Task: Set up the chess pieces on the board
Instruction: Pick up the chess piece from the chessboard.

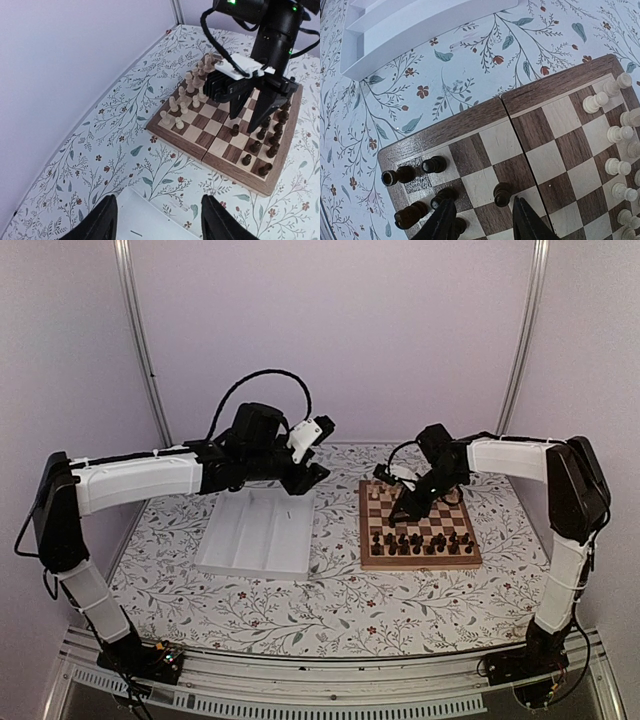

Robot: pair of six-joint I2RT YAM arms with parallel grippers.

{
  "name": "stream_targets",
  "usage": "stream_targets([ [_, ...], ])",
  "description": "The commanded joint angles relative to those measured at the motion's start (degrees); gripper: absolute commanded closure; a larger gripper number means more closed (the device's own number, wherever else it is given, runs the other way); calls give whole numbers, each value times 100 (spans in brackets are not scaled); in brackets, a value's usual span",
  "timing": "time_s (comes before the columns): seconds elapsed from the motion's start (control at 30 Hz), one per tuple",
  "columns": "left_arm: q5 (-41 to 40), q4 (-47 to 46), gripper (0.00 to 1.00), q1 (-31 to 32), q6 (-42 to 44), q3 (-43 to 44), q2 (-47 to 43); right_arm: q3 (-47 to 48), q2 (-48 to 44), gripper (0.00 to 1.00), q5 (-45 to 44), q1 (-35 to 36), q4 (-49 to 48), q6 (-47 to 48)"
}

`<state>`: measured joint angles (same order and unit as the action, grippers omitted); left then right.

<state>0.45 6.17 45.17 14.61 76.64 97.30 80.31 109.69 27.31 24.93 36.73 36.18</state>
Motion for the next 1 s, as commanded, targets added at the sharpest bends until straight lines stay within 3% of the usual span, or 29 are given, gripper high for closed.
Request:
stream_targets([
  [0.0, 30, -412, 40, -14, 20, 62, -100, 349, 340, 59, -498, 131, 161, -98],
  [0.23, 67, -383, 40, 2, 24, 57, -145, 459, 680, 62, -616, 201, 100, -185],
  [0.53, 137, -297, 41, 11, 14, 113, -53, 374, 535, 87, -767, 199, 106, -215],
  [0.67, 181, -283, 40, 28, 22, 114, -37, 223, 197, 94, -849, 156, 131, -217],
  [0.97, 253, -197, 41, 102, 93, 147, 16, -251, -609, 95, -771, -377, 469, -69],
])
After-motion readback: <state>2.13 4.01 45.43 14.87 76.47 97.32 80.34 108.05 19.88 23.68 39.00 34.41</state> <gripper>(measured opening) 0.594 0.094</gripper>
